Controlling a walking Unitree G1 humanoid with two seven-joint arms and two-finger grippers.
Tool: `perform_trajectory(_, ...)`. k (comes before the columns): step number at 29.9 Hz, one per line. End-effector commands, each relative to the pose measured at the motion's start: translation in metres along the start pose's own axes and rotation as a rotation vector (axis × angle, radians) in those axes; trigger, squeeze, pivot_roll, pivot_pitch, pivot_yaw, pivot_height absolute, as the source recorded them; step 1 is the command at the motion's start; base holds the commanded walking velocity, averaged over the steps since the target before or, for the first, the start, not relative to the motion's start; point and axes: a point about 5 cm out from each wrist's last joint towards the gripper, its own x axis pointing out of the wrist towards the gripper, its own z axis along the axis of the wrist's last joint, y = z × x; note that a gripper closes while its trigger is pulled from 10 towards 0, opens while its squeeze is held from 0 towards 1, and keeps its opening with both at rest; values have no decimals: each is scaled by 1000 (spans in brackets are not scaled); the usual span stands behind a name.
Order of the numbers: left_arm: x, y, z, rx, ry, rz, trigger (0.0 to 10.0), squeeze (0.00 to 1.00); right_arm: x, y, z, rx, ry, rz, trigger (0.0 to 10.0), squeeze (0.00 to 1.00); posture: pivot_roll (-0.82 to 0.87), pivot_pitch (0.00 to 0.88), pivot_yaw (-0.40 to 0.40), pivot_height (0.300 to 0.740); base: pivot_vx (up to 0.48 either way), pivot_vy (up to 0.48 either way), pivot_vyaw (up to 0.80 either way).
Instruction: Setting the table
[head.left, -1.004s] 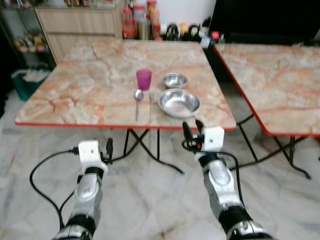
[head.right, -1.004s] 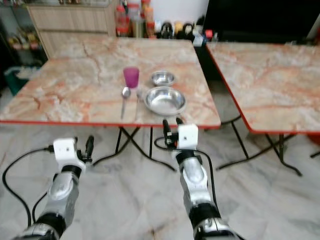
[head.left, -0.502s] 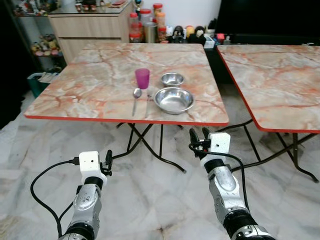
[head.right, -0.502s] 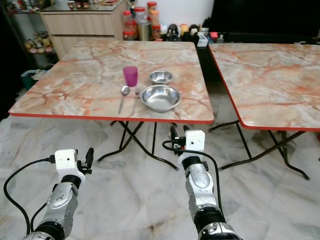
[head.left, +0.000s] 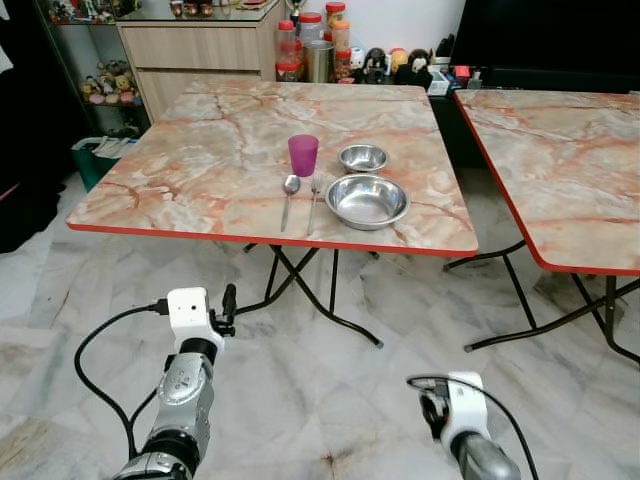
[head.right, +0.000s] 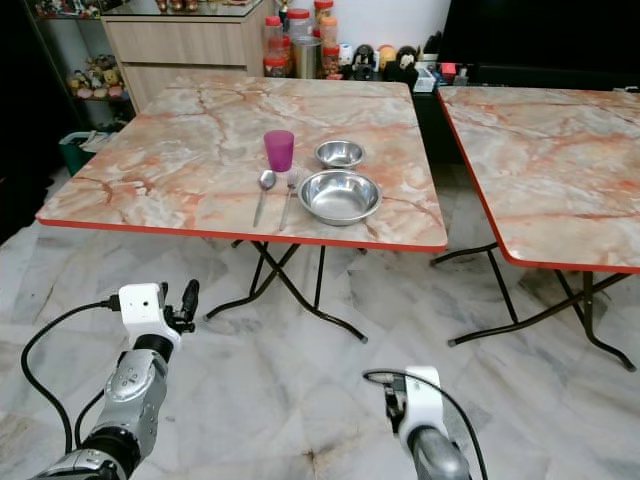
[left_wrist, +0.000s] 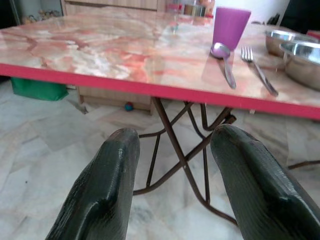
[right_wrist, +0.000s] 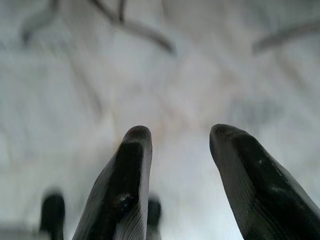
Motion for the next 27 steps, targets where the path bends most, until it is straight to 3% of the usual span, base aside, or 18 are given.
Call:
perform_trajectory(1,8,-3,12,-22,-49,-8,10000,0,-2,-3,-11,-21,57,-22,10000,0,86,0,-1,740,345,0,0)
perform_trajectory(9,15,-8,22,-33,-88,-34,10000,0,-1,2,-10,41,67,-30,10000,0,75,0,11,740,384,0,0)
perform_trajectory(14,16,-11,24,-35,-90,-53,10000,0,2,4,-1,23,40,-16,10000,0,75,0,11,740,400,0,-385)
perform_trajectory(27,15,-11,24,-34,-93,-69,10000,0,1,6,-6,8,64,-17,10000,0,79,0,13,740,409,0,0)
